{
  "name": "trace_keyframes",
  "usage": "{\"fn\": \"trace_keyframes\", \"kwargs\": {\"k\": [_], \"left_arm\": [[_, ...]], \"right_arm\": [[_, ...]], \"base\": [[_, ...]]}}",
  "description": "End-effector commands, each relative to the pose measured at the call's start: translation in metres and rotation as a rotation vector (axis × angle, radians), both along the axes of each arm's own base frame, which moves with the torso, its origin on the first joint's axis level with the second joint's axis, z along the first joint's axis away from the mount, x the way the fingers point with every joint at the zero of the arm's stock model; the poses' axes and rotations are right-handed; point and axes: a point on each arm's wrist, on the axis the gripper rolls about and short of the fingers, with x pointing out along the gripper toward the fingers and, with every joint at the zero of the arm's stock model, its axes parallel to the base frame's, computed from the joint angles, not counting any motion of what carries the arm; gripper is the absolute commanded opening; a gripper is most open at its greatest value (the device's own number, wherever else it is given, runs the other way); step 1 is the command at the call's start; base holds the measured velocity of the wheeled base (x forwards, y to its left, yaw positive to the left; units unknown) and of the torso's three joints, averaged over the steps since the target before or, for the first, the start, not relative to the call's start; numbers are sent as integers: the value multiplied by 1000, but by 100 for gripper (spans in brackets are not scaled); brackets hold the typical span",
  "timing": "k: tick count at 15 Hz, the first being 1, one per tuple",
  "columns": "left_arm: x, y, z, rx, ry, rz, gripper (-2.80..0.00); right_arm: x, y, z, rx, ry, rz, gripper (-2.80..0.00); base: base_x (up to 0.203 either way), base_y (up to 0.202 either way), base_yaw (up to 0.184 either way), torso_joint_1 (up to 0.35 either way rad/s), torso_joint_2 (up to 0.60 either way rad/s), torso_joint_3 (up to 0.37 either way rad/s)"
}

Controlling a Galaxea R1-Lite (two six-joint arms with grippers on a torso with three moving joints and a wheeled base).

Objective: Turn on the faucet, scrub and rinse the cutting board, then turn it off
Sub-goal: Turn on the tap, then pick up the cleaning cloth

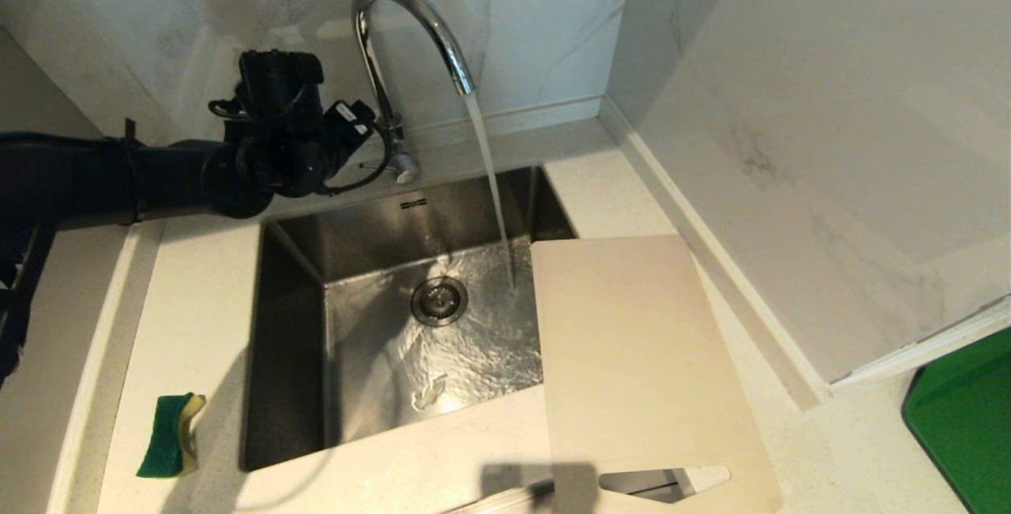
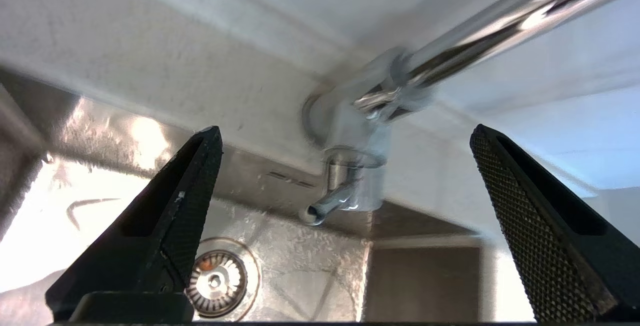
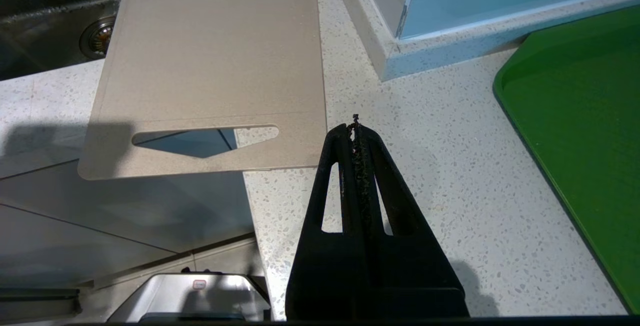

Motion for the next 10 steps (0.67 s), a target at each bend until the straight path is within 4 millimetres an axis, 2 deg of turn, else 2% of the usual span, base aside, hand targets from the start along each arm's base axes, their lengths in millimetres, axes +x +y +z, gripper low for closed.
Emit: {"fn": "trace_keyframes", "kwargs": {"k": [1, 2, 4, 6, 8, 9, 10], "left_arm": [[-26, 9, 33, 3, -45, -1, 0], [-36, 14, 41, 28, -42, 3, 0], [-67, 31, 63, 101, -43, 2, 0], [-110, 48, 85, 165, -55, -81, 0], [-156, 65, 98, 204, -27, -257, 0], [-176, 74, 99, 221, 18, -334, -280], [-192, 83, 96, 238, 76, -379, -280]], "right_arm": [[0, 0, 0, 0, 1, 0, -280], [0, 0, 0, 0, 0, 0, -280], [0, 0, 0, 0, 0, 0, -280], [0, 0, 0, 0, 0, 0, -280], [0, 0, 0, 0, 1, 0, -280], [0, 0, 0, 0, 1, 0, -280], [0, 0, 0, 0, 1, 0, -280]], "base": [[0, 0, 0, 0, 0, 0], [0, 0, 0, 0, 0, 0], [0, 0, 0, 0, 0, 0], [0, 0, 0, 0, 0, 0], [0, 0, 0, 0, 0, 0], [0, 0, 0, 0, 0, 0], [0, 0, 0, 0, 0, 0]]}}
